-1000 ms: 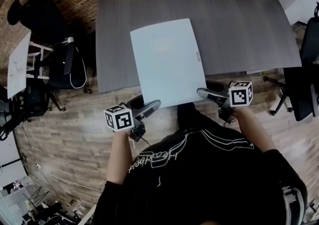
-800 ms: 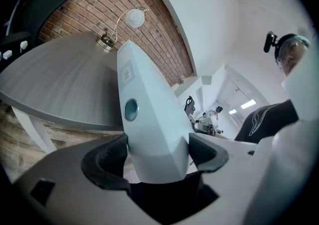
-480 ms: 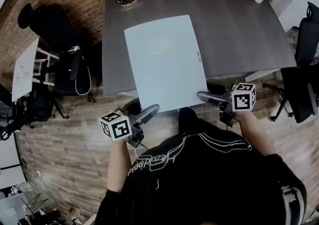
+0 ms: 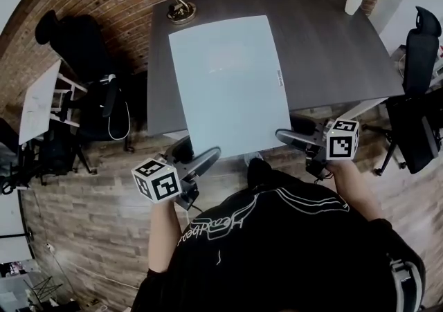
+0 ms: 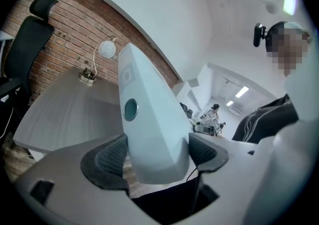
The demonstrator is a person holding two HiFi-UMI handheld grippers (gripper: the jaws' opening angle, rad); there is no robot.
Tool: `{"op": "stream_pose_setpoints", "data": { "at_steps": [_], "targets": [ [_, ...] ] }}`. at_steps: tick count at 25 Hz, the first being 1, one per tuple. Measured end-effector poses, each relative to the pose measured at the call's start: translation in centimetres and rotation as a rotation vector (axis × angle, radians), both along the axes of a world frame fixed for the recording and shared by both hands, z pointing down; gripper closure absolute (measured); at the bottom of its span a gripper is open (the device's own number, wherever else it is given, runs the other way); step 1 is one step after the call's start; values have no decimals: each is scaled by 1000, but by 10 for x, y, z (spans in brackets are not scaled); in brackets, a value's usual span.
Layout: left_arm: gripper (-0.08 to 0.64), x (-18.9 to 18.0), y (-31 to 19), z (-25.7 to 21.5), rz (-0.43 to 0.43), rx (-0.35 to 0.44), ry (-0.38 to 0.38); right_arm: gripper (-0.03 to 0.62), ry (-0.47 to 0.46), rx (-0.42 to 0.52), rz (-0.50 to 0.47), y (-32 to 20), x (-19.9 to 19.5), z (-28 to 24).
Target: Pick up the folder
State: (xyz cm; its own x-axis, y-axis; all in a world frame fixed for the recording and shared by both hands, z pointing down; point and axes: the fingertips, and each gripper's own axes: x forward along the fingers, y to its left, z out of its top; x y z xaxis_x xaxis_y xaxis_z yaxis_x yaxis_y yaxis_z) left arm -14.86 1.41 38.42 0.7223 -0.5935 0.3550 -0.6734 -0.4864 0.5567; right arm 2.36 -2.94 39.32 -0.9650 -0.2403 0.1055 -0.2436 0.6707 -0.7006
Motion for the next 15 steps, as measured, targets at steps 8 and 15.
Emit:
{"op": "stream_pose_setpoints", "data": {
  "at_steps": [8, 15],
  "targets": [
    [187, -1, 3, -11, -10, 25, -4, 318, -9, 20, 6, 2, -1, -11],
    [187, -4, 7, -14, -14, 26, -5, 318, -3, 31, 1, 5, -5, -16]
  ]
}}
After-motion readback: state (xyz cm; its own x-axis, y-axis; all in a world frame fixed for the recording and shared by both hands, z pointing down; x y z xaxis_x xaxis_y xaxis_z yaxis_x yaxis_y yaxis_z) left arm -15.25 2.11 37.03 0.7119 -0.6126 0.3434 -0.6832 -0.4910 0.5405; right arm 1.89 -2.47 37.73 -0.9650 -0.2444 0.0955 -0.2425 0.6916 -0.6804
